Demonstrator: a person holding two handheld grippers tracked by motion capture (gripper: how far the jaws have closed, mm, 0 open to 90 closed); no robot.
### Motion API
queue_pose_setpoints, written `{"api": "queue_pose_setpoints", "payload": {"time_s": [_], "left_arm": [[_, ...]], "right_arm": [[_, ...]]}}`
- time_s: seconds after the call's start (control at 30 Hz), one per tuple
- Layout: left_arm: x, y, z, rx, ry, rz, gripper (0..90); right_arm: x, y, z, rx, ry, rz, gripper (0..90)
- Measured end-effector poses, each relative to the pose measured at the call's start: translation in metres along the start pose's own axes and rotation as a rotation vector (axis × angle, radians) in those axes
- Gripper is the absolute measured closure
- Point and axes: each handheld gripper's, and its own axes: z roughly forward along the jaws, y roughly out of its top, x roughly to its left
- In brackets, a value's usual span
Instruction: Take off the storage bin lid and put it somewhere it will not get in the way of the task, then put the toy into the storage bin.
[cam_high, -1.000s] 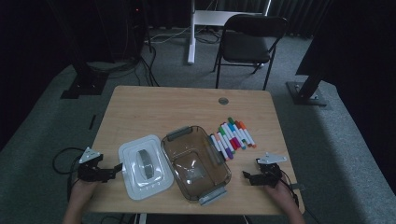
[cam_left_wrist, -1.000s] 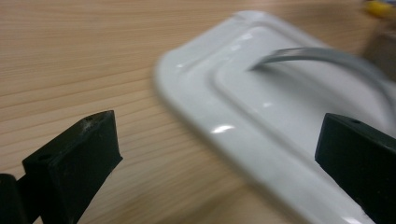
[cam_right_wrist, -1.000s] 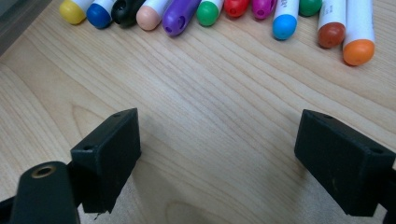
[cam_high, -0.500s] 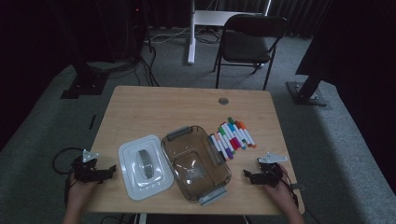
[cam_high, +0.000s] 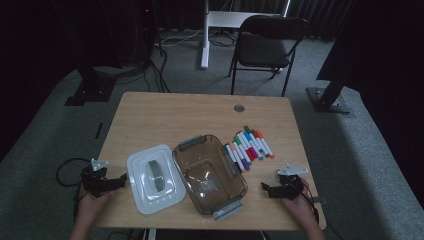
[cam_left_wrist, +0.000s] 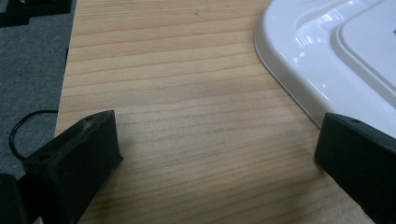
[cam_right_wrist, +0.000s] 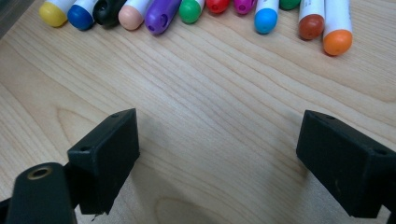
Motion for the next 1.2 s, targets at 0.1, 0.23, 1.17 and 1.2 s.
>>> {"api": "queue_pose_setpoints", "payload": {"time_s": [0.1,0.23,1.17,1.2], "left_arm": [[0.0,0.0,0.0,-0.001,-0.005,0.006,0.5],[-0.001,0.0,0.0,-0.001,-0.023,0.026,0.5],[-0.001,0.001,0.001,0.0,-0.026,0.029,0.5],[-0.001,0.001,0.001,0.0,-0.026,0.029,0.5]], "right_arm": [[0.0,0.0,0.0,-0.001,0.002,0.0,12.8],[0.0,0.0,0.0,0.0,0.004,0.001,12.8],[-0.02,0.019,-0.013,0.003,0.029,0.05,28.4],[-0.022,0.022,-0.013,-0.003,0.033,0.053,28.9]]}}
